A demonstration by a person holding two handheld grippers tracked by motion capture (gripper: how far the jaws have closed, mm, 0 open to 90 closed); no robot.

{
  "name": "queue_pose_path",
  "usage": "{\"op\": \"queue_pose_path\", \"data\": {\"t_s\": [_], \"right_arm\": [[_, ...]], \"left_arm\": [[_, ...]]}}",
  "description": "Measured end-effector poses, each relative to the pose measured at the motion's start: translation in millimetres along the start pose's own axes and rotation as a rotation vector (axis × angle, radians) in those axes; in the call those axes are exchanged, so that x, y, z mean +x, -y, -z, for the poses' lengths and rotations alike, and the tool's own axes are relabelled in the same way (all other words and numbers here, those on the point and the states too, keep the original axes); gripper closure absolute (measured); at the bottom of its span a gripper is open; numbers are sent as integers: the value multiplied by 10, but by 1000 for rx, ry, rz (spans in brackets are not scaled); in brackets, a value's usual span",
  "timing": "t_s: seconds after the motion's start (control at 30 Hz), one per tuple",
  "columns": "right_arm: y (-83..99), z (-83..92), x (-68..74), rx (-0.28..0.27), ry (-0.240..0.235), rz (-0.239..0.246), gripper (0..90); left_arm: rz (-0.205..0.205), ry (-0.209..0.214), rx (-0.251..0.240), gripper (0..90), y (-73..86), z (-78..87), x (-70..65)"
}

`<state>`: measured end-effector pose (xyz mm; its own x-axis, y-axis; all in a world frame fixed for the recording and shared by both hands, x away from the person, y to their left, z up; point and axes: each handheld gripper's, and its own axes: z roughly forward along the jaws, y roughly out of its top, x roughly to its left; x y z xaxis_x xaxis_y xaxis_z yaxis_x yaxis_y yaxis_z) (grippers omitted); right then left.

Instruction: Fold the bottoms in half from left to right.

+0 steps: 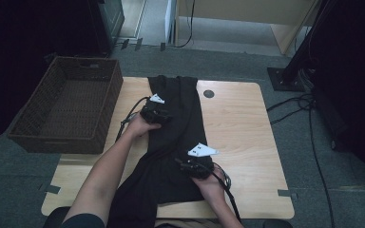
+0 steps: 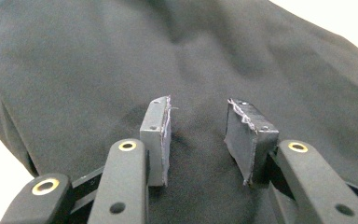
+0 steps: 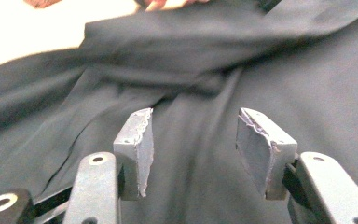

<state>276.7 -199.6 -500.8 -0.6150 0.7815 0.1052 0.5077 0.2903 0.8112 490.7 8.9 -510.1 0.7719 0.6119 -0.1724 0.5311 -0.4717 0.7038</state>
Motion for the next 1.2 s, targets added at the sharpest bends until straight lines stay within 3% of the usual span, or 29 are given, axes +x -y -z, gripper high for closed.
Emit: {"op": "queue_pose_path", "data": {"t_s": [0.07,0.2,0.3,0.4,0.5,0.57,0.7,0.73,0.9,1.2], "right_arm": [[-98,-38,-72,-10,3,-24,452],[-274,-159,-124,-17,2,-29,439],[-384,-261,-106,-22,2,-13,434],[-442,-428,-96,-5,-12,-23,409],[-434,-609,-83,25,-25,-43,415],[-414,-712,-81,44,-29,-52,480],[-393,-815,-82,72,-56,-59,847],[-400,-817,-73,85,-55,-52,892],[-506,-667,-89,88,-64,5,900],[-675,-258,-293,10,-46,-4,900]], "left_arm": [[3,-3,-1,608,0,-1,-5],[-42,-32,27,599,-21,2,-48],[-28,-28,33,594,-20,18,-37],[-14,-20,32,593,-9,39,-24],[-47,-35,28,592,27,70,-37],[-48,-40,17,592,57,92,-32],[-49,-39,-9,590,125,127,-8],[-61,-44,-8,591,135,135,-6],[-57,-55,-3,591,135,147,13],[-62,-51,7,590,119,139,-3]]}}
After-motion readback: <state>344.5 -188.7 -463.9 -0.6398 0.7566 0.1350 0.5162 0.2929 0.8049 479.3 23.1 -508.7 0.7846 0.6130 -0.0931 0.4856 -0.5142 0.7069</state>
